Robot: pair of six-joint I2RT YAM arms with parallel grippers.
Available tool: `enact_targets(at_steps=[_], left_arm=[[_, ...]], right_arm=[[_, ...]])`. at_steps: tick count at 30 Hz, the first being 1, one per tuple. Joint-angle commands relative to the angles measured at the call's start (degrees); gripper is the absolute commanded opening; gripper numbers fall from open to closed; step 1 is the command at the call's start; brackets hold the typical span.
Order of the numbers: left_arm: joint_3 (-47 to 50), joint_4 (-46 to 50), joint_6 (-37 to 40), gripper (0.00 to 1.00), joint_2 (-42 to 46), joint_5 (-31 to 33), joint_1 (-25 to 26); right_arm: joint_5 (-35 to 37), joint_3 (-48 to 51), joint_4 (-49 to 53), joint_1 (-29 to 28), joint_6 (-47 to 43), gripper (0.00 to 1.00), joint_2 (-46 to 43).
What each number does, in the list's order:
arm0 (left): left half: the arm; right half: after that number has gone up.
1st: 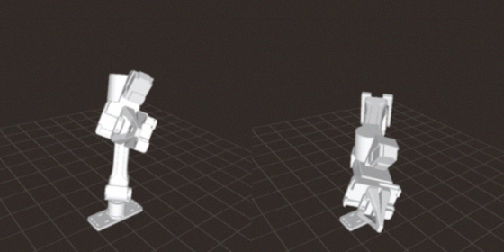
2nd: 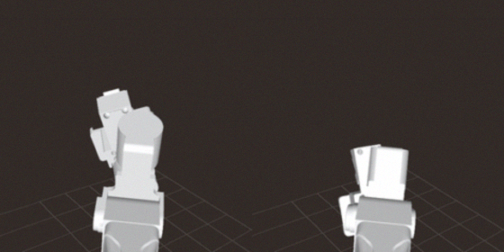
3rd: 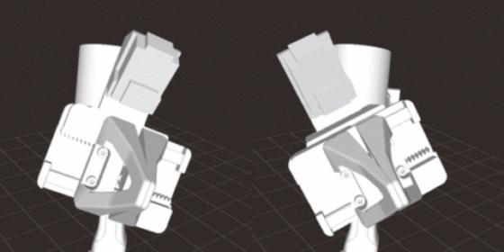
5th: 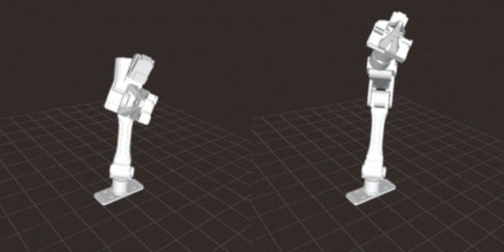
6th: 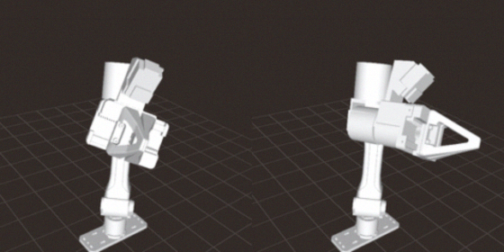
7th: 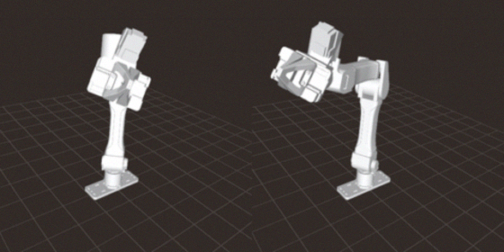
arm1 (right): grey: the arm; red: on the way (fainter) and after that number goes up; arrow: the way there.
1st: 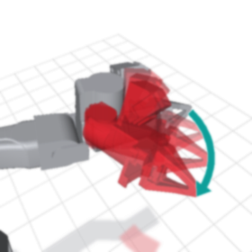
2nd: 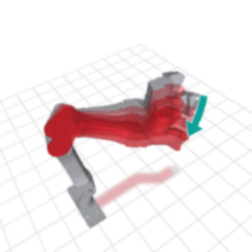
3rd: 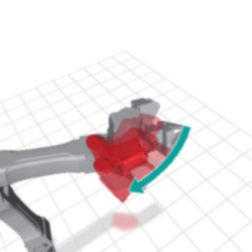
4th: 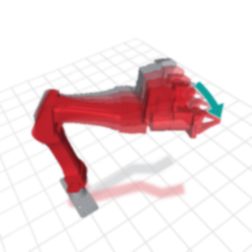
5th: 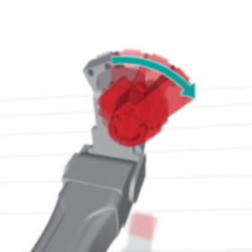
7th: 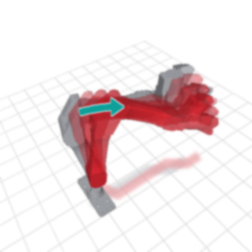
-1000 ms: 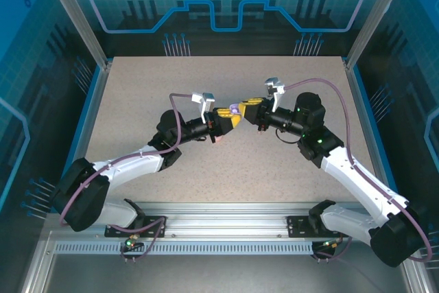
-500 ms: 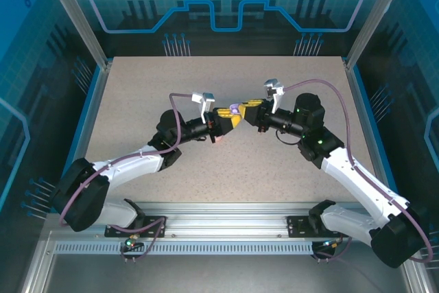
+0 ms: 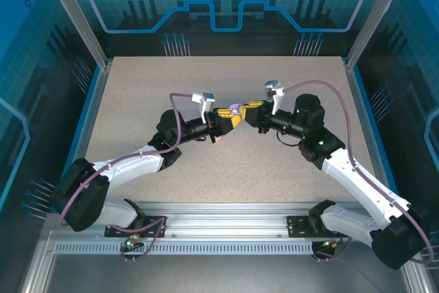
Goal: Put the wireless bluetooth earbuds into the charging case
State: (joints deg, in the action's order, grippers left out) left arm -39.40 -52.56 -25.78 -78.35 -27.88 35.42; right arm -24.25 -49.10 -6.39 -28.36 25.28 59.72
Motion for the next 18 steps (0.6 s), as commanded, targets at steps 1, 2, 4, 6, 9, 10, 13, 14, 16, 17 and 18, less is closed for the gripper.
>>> enact_targets(at_steps=[1, 2, 4, 6, 9, 10, 13, 14, 16, 17, 18], left_arm=[[-2.55, -2.15, 0.02, 0.08, 2.06, 0.04, 0.42], [-2.61, -2.18, 0.12, 0.08, 2.06, -0.23, 0.40], [-2.67, -2.24, 0.44, 0.08, 2.01, -0.98, 0.42], [-2.67, -2.05, 0.63, 0.08, 2.06, -1.36, 0.37], [-2.71, -1.56, 0.96, 0.08, 2.23, -1.86, 0.44], [-2.65, -1.15, 1.23, 0.08, 2.32, -1.86, 0.45], [-2.51, -0.48, 1.77, 0.08, 2.67, -2.04, 0.52], [-2.44, -0.34, 1.85, 0.08, 2.79, -2.03, 0.53], [-2.25, 0.15, 2.30, 0.08, 3.10, -2.10, 0.52], [-2.24, 0.35, 2.40, 0.08, 3.18, -2.11, 0.46], [-2.21, 0.48, 2.47, 0.08, 3.27, -2.16, 0.48]], right_arm=[[-1.04, -0.66, 4.09, -0.64, -2.26, 0.20, -0.84], [-1.14, -0.87, 4.76, -0.64, -2.59, 0.21, -0.84], [-1.21, -0.94, 5.82, -0.64, -3.02, 0.23, -0.92], [-0.84, -0.97, 6.63, -0.64, -3.36, 0.25, -0.96], [0.33, -2.37, 7.65, -0.64, -3.79, 0.29, -1.23], [0.87, -2.81, 8.09, -0.64, -3.93, 0.32, -1.35], [2.07, -3.40, 9.43, -0.64, -4.60, 0.37, -1.70], [2.38, -3.59, 9.98, -0.58, -4.78, 0.39, -1.78], [3.43, -4.15, 11.27, -0.56, -5.21, 0.40, -1.80], [3.78, -4.33, 11.70, -0.56, -5.39, 0.41, -1.80], [4.10, -4.57, 12.17, -0.56, -5.49, 0.42, -1.88]])
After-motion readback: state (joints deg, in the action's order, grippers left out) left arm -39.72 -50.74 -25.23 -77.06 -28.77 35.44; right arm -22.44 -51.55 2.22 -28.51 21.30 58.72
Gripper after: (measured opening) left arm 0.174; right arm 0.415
